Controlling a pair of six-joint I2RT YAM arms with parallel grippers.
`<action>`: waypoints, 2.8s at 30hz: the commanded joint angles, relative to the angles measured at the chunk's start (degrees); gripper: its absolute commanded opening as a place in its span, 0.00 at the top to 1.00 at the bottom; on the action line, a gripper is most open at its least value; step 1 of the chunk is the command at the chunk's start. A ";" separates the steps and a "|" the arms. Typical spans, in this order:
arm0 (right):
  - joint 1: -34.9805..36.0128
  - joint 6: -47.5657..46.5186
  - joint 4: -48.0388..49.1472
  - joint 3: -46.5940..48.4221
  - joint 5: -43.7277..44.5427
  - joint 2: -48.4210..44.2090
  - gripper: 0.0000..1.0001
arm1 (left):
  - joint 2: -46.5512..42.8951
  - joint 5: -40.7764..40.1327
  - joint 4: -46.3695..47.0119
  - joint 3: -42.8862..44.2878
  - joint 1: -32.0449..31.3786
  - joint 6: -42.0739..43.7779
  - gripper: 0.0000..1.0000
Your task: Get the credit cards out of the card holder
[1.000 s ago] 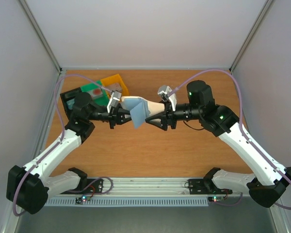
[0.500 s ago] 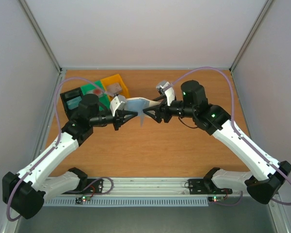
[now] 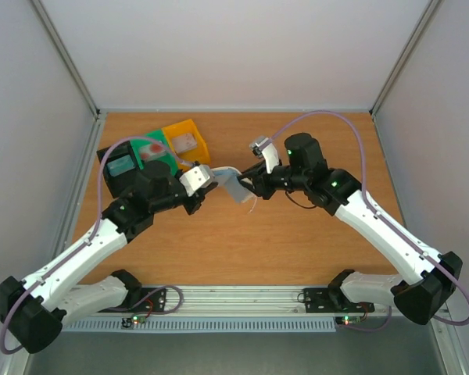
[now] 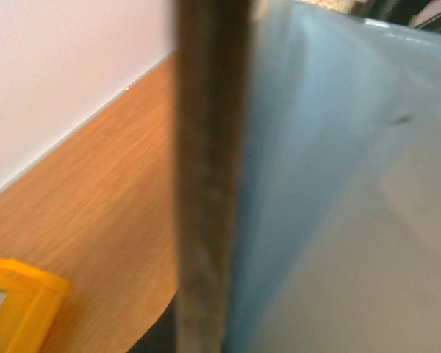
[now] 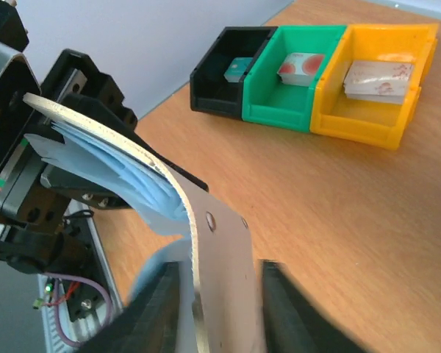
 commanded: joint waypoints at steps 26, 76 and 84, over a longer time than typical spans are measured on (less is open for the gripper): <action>-9.45 -0.35 9.08 -8.83 -16.65 1.56 0.99 | -10.80 22.86 -9.75 -1.22 -1.67 12.68 0.53; -21.25 -7.73 -34.17 28.86 17.33 38.89 0.02 | -20.46 -20.92 12.53 -22.85 23.23 -23.86 0.01; -29.09 0.11 -0.85 -1.72 23.75 6.17 0.01 | -23.70 -35.47 23.61 -30.28 34.81 -26.41 0.01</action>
